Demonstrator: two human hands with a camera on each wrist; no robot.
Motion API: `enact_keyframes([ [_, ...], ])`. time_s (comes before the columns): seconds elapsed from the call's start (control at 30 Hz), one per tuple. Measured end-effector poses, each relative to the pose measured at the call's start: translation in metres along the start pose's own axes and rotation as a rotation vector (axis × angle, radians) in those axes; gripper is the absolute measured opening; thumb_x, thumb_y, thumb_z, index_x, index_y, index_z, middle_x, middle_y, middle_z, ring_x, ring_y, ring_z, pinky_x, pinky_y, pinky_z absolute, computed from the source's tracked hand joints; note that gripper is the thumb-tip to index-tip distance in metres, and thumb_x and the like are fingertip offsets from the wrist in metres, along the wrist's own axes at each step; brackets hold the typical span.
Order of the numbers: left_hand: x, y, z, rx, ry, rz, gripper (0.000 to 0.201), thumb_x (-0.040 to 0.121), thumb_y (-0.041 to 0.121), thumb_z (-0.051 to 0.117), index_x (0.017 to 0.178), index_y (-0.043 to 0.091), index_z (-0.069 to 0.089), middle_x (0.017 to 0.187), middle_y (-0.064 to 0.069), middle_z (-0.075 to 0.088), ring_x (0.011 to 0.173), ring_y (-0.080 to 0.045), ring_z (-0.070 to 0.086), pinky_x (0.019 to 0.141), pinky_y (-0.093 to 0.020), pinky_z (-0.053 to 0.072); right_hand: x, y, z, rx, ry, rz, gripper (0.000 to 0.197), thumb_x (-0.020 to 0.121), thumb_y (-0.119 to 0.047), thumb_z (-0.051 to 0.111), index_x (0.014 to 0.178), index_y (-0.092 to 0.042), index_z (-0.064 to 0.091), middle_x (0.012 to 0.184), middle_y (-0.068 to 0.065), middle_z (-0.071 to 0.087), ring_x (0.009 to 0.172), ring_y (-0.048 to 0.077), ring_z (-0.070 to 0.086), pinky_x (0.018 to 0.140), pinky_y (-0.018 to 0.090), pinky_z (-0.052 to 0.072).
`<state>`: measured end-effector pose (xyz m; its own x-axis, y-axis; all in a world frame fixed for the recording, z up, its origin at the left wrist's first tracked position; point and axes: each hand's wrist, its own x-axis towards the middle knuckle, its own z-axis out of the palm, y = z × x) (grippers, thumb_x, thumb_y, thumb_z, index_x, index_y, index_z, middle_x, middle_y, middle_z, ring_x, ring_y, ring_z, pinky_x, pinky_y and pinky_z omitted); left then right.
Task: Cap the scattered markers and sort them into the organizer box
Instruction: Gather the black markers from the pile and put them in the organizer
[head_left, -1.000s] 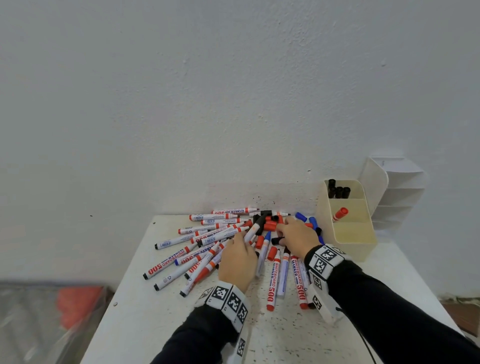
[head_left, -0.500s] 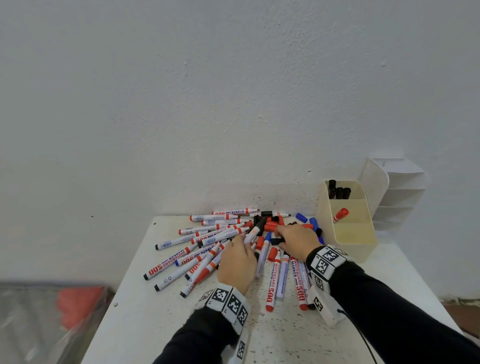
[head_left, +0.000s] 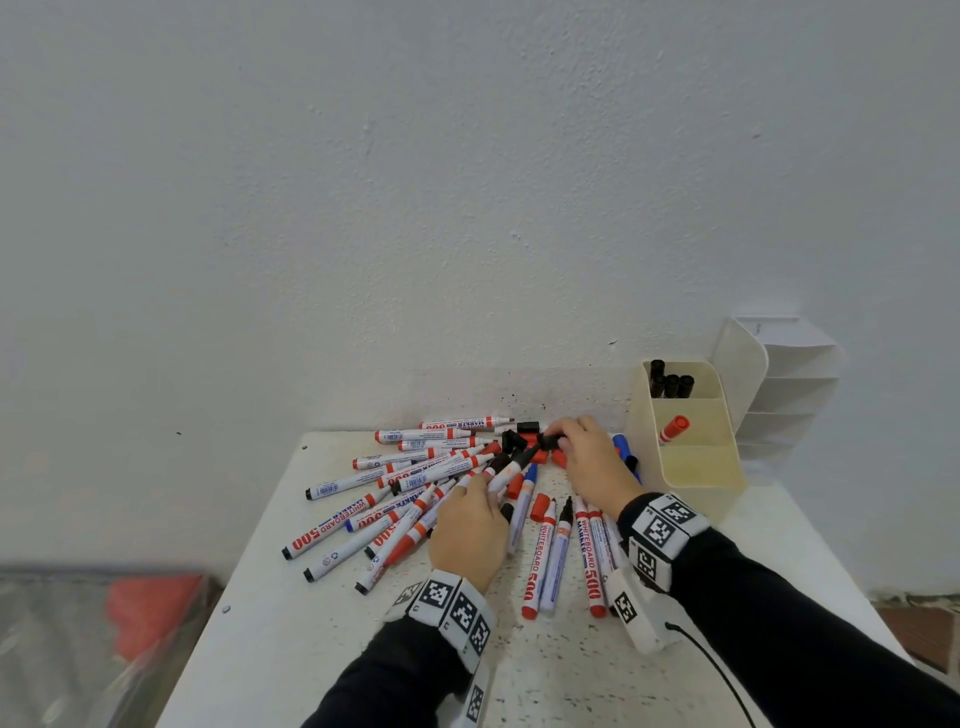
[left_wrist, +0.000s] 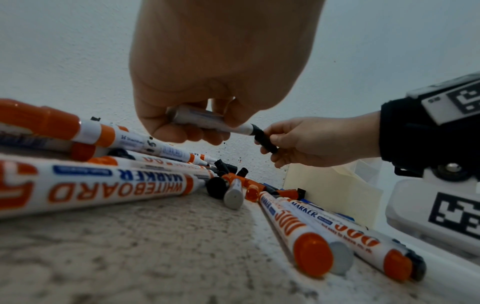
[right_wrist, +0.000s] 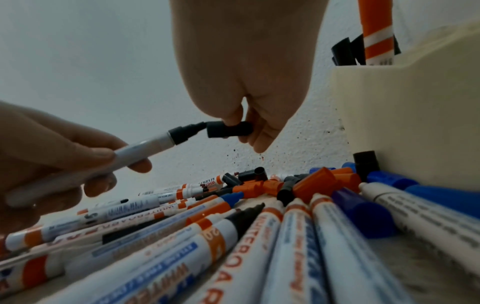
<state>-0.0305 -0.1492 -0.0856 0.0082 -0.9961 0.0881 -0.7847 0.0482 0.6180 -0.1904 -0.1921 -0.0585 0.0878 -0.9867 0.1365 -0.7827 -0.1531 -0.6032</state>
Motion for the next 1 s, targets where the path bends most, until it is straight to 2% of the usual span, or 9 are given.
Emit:
enact_keyframes([
  [0.2, -0.005, 0.005, -0.008, 0.043, -0.018, 0.021, 0.037, 0.101, 0.028, 0.03, 0.134, 0.019, 0.043, 0.115, -0.005, 0.058, 0.104, -0.019, 0.053, 0.087, -0.03, 0.045, -0.005, -0.001, -0.005, 0.102, -0.041, -0.079, 0.027, 0.097, -0.004, 0.038, 0.112, -0.008, 0.059, 0.111, 0.005, 0.045, 0.1, 0.008, 0.042, 0.083, 0.005, 0.027],
  [0.3, -0.006, 0.008, -0.009, 0.002, -0.037, 0.066, 0.037, 0.1, 0.027, 0.031, 0.132, 0.017, 0.047, 0.109, -0.005, 0.058, 0.096, -0.018, 0.053, 0.082, -0.028, 0.045, -0.008, -0.002, -0.007, 0.138, -0.116, -0.102, 0.024, 0.096, -0.008, 0.043, 0.111, -0.014, 0.061, 0.105, 0.0, 0.053, 0.098, 0.008, 0.049, 0.085, 0.012, 0.033],
  [0.37, -0.007, 0.009, -0.01, -0.049, -0.061, 0.074, 0.036, 0.1, 0.027, 0.032, 0.13, 0.016, 0.049, 0.107, -0.004, 0.06, 0.093, -0.016, 0.054, 0.08, -0.026, 0.045, -0.01, -0.005, -0.01, 0.285, -0.116, -0.01, 0.016, 0.096, -0.016, 0.047, 0.108, -0.017, 0.058, 0.094, -0.006, 0.058, 0.085, 0.003, 0.055, 0.075, 0.014, 0.04],
  [0.43, -0.01, 0.011, -0.011, -0.09, -0.072, 0.105, 0.036, 0.1, 0.028, 0.033, 0.129, 0.017, 0.051, 0.106, -0.003, 0.061, 0.089, -0.013, 0.054, 0.078, -0.025, 0.045, -0.011, -0.008, -0.012, 0.411, -0.097, 0.089, 0.016, 0.096, -0.029, 0.046, 0.088, -0.019, 0.056, 0.073, -0.006, 0.057, 0.063, 0.003, 0.053, 0.061, 0.017, 0.04],
  [0.5, -0.014, 0.017, -0.014, -0.078, -0.07, 0.156, 0.036, 0.1, 0.03, 0.033, 0.129, 0.018, 0.051, 0.105, -0.001, 0.063, 0.084, -0.01, 0.052, 0.073, -0.022, 0.04, -0.009, -0.009, -0.013, 0.335, -0.098, 0.157, 0.04, 0.098, -0.037, 0.037, 0.065, -0.017, 0.047, 0.057, -0.003, 0.046, 0.052, 0.009, 0.043, 0.055, 0.024, 0.034],
  [0.57, -0.017, 0.024, -0.015, -0.025, -0.06, 0.193, 0.036, 0.1, 0.031, 0.033, 0.126, 0.018, 0.054, 0.101, -0.001, 0.066, 0.08, -0.011, 0.054, 0.069, -0.023, 0.042, -0.008, -0.01, -0.011, 0.211, -0.048, 0.181, 0.047, 0.1, -0.033, 0.033, 0.057, -0.015, 0.038, 0.055, 0.001, 0.039, 0.053, 0.012, 0.038, 0.055, 0.029, 0.029],
  [0.7, -0.015, 0.031, -0.018, -0.079, -0.141, 0.157, 0.034, 0.1, 0.032, 0.035, 0.119, 0.016, 0.058, 0.092, -0.001, 0.066, 0.074, -0.01, 0.055, 0.065, -0.023, 0.043, -0.009, -0.015, -0.01, 0.276, 0.023, 0.154, 0.044, 0.1, -0.024, 0.032, 0.057, -0.014, 0.038, 0.057, 0.003, 0.037, 0.055, 0.014, 0.036, 0.054, 0.03, 0.028],
  [0.87, -0.012, 0.031, -0.013, -0.258, -0.264, 0.098, 0.027, 0.099, 0.031, 0.037, 0.079, 0.025, 0.054, 0.062, 0.008, 0.047, 0.055, -0.005, 0.043, 0.055, -0.02, 0.035, -0.014, -0.017, -0.014, 0.297, 0.019, 0.157, 0.043, 0.1, -0.024, 0.032, 0.058, -0.014, 0.041, 0.055, 0.001, 0.038, 0.054, 0.013, 0.037, 0.055, 0.029, 0.03],
  [1.0, -0.013, 0.03, -0.007, -0.291, -0.22, 0.092, 0.03, 0.099, 0.035, 0.036, 0.085, 0.02, 0.057, 0.066, 0.007, 0.05, 0.058, -0.007, 0.045, 0.057, -0.022, 0.037, -0.017, -0.02, -0.015, 0.317, 0.051, 0.13, 0.043, 0.099, -0.027, 0.036, 0.057, -0.016, 0.04, 0.054, -0.001, 0.035, 0.053, 0.012, 0.034, 0.053, 0.028, 0.028],
])
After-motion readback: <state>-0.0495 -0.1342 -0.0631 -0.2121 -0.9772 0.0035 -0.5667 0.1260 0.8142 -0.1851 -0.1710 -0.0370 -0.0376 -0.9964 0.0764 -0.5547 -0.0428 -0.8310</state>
